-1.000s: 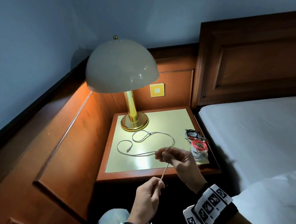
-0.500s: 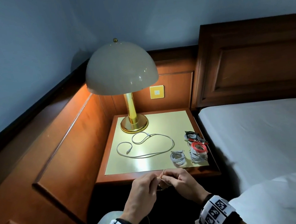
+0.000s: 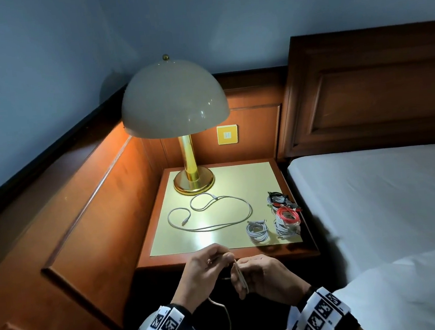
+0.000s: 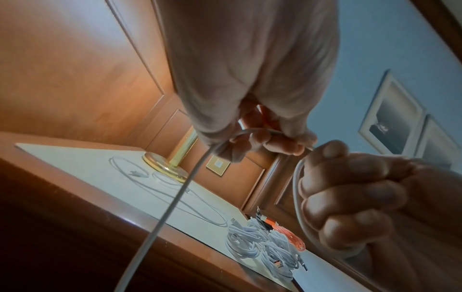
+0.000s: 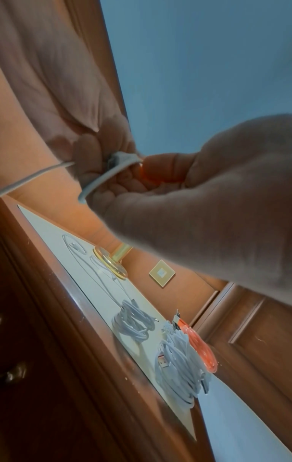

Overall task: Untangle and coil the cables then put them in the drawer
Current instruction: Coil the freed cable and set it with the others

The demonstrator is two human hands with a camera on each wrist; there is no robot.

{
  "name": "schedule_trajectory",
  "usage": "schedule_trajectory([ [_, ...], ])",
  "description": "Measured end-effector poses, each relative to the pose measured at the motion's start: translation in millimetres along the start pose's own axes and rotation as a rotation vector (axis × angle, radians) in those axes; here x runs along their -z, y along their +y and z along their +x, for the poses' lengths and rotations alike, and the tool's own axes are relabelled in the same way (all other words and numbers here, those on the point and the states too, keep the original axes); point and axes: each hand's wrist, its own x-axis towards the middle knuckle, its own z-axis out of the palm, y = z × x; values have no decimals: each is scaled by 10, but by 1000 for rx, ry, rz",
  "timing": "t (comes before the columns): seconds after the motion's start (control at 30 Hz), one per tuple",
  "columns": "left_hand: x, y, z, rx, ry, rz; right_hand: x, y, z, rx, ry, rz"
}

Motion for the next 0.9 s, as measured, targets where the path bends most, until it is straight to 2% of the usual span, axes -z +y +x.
schedule_trajectory([
  [0.13,-51,40,-5,61,44,-246,-46,11,1,18,-23,66],
  [0.3,-104,-26,4,127,90,-401,-106,-12,-13,145,-80,74],
  [0.43,-229,-42,-54,177,106,-527,-156,-71,26,191,-81,180],
  [0.5,-280,-72,-87,211,126,-510,-182,-115,63,216,-55,177],
  [0.6,-317,-97,-121,236,84,-355,-214,-203,90,258,38,132],
  [0.77,-365,-58,-161,213,64,-201,-232,-254,126,444,295,-179],
  [0.9,-299,-41,-213,142,36,-15,-125,-208,210,579,404,-639],
])
